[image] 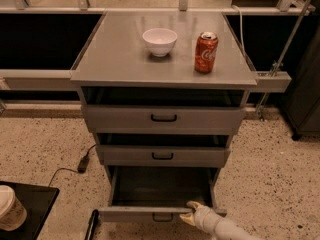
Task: Open bottom drawer
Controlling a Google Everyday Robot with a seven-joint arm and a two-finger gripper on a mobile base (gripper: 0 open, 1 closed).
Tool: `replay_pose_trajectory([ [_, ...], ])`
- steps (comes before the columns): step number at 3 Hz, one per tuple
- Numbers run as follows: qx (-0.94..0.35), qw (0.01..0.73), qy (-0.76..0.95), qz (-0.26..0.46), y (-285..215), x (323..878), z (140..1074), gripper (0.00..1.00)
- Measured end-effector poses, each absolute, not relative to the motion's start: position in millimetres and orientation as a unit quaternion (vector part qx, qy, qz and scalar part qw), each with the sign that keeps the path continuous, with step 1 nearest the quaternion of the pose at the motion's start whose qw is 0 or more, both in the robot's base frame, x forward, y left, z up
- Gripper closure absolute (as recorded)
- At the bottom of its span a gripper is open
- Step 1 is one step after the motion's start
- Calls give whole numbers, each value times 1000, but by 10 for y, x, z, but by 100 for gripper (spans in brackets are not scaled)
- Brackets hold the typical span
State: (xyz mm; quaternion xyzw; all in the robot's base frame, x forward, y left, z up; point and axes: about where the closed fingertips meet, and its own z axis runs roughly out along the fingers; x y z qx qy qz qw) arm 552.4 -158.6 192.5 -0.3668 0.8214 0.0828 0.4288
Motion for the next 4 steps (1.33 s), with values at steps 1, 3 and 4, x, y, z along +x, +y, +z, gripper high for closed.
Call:
replay_pose_trajectory([
  [1,-365,430,821,84,-1592,5480,1915,100],
  [3,-365,430,821,84,-1592,5480,1915,58],
  [4,-365,430,821,84,-1591,5480,1915,35],
])
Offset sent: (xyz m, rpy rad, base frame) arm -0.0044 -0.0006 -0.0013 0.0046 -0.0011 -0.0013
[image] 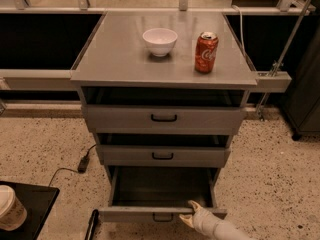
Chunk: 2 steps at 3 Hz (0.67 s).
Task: Open bottom drawer
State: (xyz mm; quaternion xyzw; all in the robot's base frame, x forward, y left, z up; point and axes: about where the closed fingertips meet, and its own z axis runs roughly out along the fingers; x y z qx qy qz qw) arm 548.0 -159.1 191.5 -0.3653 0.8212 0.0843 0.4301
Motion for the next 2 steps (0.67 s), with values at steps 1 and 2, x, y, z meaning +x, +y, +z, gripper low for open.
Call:
replay_pose_trajectory([
  [1,-365,430,821,84,-1591,5480,1915,13],
  [2,-365,430,821,84,-1591,5480,1915,0],
])
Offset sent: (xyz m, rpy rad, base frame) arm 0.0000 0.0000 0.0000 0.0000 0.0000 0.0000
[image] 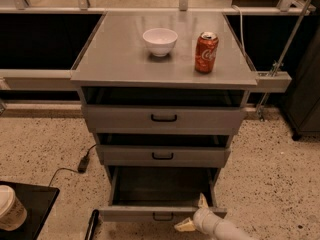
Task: Open bottom drawer
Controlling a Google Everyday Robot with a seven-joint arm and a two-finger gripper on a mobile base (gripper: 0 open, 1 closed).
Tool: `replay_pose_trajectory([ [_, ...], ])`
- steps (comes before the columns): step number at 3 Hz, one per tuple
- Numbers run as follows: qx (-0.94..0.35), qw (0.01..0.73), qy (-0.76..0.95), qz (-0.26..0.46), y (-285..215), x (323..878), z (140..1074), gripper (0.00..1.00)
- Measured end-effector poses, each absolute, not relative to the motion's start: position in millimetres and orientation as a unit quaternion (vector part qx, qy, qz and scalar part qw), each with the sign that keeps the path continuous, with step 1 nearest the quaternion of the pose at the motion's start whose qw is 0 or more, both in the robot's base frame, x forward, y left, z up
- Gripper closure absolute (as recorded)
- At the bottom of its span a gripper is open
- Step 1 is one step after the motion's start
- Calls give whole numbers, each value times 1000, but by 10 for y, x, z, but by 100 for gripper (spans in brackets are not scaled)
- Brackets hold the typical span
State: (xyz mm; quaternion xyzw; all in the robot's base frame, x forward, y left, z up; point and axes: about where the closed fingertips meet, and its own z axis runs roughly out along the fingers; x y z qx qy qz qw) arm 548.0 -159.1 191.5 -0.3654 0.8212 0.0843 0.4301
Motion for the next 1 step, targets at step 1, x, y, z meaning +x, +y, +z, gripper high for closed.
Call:
replay_pose_trajectory([
  [1,-365,430,821,84,-1591,5480,1915,0],
])
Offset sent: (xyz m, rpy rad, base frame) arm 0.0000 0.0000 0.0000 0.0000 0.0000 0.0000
